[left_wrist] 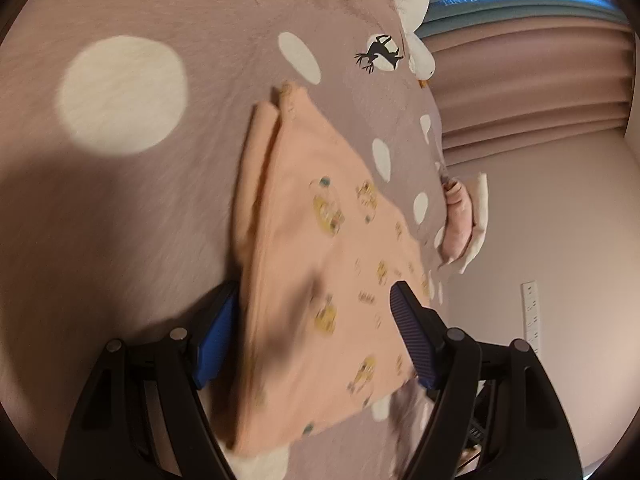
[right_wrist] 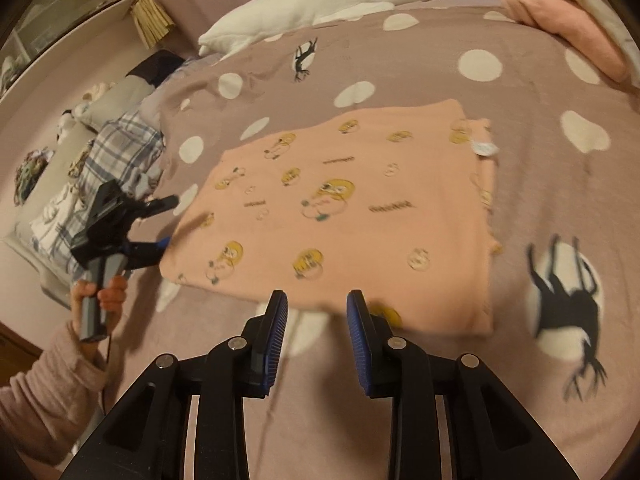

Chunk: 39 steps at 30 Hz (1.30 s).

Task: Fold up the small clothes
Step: 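Grasp the side edge with the left gripper and fold it over lengthwise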

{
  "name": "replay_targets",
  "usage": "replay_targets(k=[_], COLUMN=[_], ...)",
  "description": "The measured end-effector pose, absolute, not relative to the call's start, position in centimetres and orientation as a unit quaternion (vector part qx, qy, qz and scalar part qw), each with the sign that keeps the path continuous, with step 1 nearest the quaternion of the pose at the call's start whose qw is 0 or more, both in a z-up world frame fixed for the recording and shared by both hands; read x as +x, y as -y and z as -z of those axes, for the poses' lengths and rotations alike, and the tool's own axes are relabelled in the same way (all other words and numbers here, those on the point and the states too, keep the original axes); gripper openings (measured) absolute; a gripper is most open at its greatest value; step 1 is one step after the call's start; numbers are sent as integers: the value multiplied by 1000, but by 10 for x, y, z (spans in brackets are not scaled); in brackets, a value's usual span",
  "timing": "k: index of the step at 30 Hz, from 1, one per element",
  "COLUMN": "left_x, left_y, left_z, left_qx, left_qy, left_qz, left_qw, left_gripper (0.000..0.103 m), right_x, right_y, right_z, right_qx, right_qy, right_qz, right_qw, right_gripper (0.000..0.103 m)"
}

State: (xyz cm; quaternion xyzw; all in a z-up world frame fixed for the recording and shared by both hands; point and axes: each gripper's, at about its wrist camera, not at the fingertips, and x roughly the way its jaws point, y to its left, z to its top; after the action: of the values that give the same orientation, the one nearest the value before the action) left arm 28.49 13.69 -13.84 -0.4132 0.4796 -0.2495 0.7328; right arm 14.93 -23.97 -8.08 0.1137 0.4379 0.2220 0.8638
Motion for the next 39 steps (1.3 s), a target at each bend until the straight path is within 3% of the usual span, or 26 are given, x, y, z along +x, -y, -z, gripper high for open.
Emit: replay_targets(k=[5, 7, 9, 11, 18, 24, 39], left_x=[308, 317, 323, 328, 328, 329, 334], left_y=[-126, -121, -117, -115, -116, -114, -109], left_z=[136, 135, 138, 145, 149, 150, 149], left_qx=[-405, -389, -369, -357, -339, -325, -311], left_qy=[-485, -492, -508, -524, -525, -530, -534], left_qz=[247, 241, 229, 219, 217, 215, 212], left_qw=[735, 741, 744, 741, 750, 753, 757], left_gripper=[72, 60, 28, 14, 13, 14, 15], right_x=[181, 197, 216, 235, 291, 318, 211], right_y=[218, 208, 195, 182, 139, 132, 146], right_z=[82, 81, 79, 77, 79, 104, 103], right_qx=[111, 106, 99, 91, 52, 36, -33], right_qy=[-439, -440, -442, -445, -459, -493, -500], right_qz=[-229, -223, -216, -214, -188, -147, -196], right_qw=[862, 863, 865, 865, 867, 857, 843], right_gripper=[30, 30, 30, 30, 30, 23, 23])
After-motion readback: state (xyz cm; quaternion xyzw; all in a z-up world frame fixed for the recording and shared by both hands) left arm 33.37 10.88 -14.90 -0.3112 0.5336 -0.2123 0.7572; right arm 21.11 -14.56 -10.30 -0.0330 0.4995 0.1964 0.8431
